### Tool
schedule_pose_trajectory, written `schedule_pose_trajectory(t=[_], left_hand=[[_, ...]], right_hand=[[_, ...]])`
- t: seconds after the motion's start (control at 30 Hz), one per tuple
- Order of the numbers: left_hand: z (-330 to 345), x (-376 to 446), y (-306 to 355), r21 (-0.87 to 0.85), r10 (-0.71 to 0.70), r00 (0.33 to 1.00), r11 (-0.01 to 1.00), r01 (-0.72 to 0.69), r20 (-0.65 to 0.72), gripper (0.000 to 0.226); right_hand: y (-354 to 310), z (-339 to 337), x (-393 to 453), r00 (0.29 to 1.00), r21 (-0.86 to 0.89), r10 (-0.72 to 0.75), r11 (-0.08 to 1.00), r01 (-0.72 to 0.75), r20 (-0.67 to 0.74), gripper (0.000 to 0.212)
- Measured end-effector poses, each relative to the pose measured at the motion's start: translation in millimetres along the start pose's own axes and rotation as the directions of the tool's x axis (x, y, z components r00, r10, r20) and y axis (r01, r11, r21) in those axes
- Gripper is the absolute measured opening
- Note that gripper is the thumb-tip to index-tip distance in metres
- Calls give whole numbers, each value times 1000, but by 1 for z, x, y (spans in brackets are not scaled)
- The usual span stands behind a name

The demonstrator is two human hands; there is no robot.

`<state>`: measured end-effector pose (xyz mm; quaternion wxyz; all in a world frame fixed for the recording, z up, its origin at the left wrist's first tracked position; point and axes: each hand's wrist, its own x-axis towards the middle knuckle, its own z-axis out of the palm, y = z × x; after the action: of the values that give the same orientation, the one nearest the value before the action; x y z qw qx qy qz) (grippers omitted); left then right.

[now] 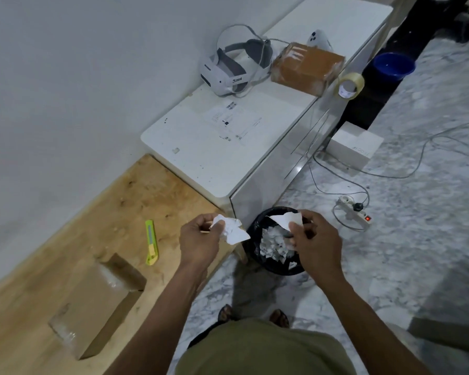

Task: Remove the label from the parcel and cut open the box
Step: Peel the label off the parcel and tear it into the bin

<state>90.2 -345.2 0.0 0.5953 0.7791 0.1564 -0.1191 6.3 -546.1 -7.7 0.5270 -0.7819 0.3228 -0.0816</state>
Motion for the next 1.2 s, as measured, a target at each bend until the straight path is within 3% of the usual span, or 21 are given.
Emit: schedule_pose_trajectory(t=[0.07, 0.17, 0.37, 0.5, 0.63, 0.83, 1.07, 1.2], left_hand=[[4, 9, 1, 89, 62, 997, 994, -67, 54, 13], [14, 19, 4, 205, 127, 985, 967, -149, 117, 13], [37, 38, -11, 324, 163, 956, 915, -239, 244, 7], [55, 45, -23, 288, 122, 950, 935, -207, 287, 6], [79, 53, -23, 315, 93, 956, 932, -182, 279, 13], [127, 70, -24, 488, 69, 958, 849, -203, 278, 21], [183, 89, -43, 503, -27, 989, 863, -48, 142, 22], [212, 100, -64, 459, -101, 994, 885, 75, 31, 19]], right_hand=[[-5, -2, 0, 997, -43, -1, 999, -2, -83, 35], [-8, -5, -1, 997, -33, 30, 999, -32, -68, 52], [11, -2, 4, 988, -224, 28, 973, -61, -151, 7], [24, 7, 12, 987, -232, 41, 970, -77, -158, 14], [32, 10, 33, 995, -275, -3, 961, -26, -103, 12], [64, 10, 79, 996, -274, 90, 958, -89, -7, 27], [111, 4, 127, 979, -281, 205, 941, -190, 24, 25], [141, 7, 154, 950, -253, 305, 916, -311, -63, 12]])
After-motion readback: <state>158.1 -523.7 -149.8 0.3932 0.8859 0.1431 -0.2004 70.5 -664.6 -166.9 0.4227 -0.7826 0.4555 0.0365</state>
